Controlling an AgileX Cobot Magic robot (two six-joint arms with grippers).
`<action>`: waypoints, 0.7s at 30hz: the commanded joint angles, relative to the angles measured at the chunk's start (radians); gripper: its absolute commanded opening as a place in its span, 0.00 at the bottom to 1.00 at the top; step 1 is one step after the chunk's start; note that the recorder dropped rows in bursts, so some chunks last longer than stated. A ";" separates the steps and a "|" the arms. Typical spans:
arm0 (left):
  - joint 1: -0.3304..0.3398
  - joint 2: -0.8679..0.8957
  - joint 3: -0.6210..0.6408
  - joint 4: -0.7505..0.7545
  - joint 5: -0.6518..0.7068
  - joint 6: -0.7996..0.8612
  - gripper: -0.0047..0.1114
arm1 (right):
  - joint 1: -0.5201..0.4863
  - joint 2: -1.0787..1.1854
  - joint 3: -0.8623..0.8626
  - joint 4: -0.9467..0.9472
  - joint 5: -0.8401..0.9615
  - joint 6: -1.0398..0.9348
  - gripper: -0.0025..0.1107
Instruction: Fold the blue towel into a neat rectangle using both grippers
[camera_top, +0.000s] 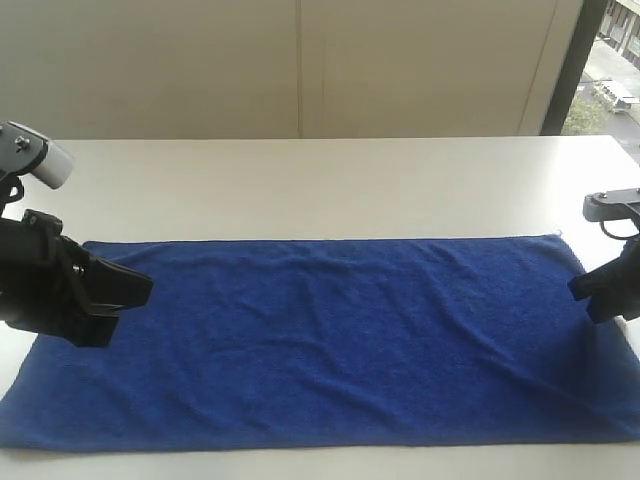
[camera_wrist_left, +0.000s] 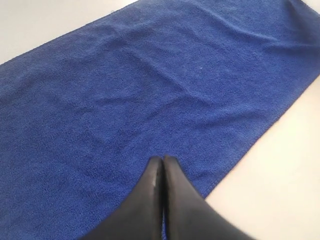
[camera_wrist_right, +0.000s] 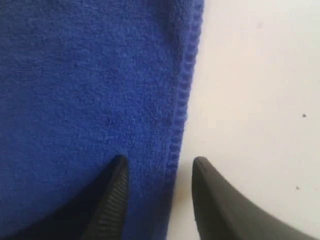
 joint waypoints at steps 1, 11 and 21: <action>-0.005 -0.002 -0.004 -0.029 0.001 0.005 0.04 | -0.001 0.002 0.005 -0.006 -0.009 0.012 0.34; -0.005 -0.002 -0.004 -0.029 -0.002 0.005 0.04 | -0.001 0.002 0.005 -0.002 -0.007 0.030 0.34; -0.005 -0.002 -0.004 -0.034 -0.001 0.005 0.04 | -0.001 0.027 0.008 0.002 0.008 0.036 0.34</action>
